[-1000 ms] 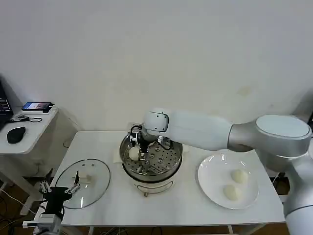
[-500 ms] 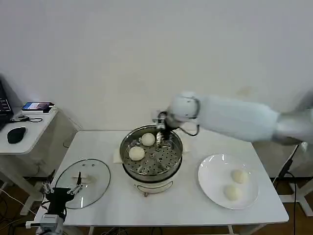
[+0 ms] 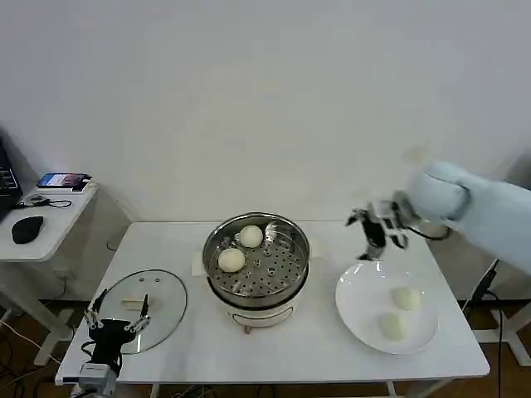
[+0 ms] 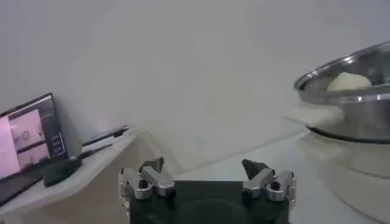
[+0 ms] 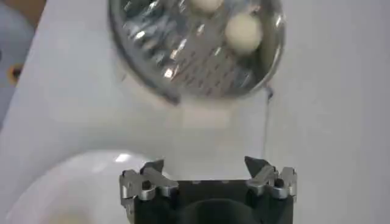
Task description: Take steamed baozi put them in steamer then cover it.
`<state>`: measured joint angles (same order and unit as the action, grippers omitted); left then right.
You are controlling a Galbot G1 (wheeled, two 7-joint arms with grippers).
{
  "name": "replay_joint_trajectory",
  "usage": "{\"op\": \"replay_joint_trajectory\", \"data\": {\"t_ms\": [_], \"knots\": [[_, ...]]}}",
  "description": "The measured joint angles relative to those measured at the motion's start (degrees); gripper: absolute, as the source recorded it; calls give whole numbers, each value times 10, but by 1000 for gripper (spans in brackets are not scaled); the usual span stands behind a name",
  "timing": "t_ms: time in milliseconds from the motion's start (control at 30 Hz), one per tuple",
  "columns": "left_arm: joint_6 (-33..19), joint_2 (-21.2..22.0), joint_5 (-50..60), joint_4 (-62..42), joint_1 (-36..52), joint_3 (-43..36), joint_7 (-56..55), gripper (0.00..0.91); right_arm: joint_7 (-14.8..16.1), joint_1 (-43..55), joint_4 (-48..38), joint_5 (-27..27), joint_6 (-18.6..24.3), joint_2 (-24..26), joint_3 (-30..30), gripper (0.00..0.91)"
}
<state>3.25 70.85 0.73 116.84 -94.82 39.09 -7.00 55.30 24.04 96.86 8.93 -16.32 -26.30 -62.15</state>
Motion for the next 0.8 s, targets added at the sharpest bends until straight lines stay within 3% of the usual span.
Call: {"op": "replay_joint_trajectory", "data": {"t_ms": [200,367,800], "knots": [[-1,0,5,-6,-3,-6,0,907,14,-144,36,-61,43,84,114,907],[-2,4,7,-10,-3,-7,0,907,18,-249,45,-104,74,120,187,907],[-2,11,10,-4,-16,4,-1,907,15,-415,21,-177,96,106,283,907]]}}
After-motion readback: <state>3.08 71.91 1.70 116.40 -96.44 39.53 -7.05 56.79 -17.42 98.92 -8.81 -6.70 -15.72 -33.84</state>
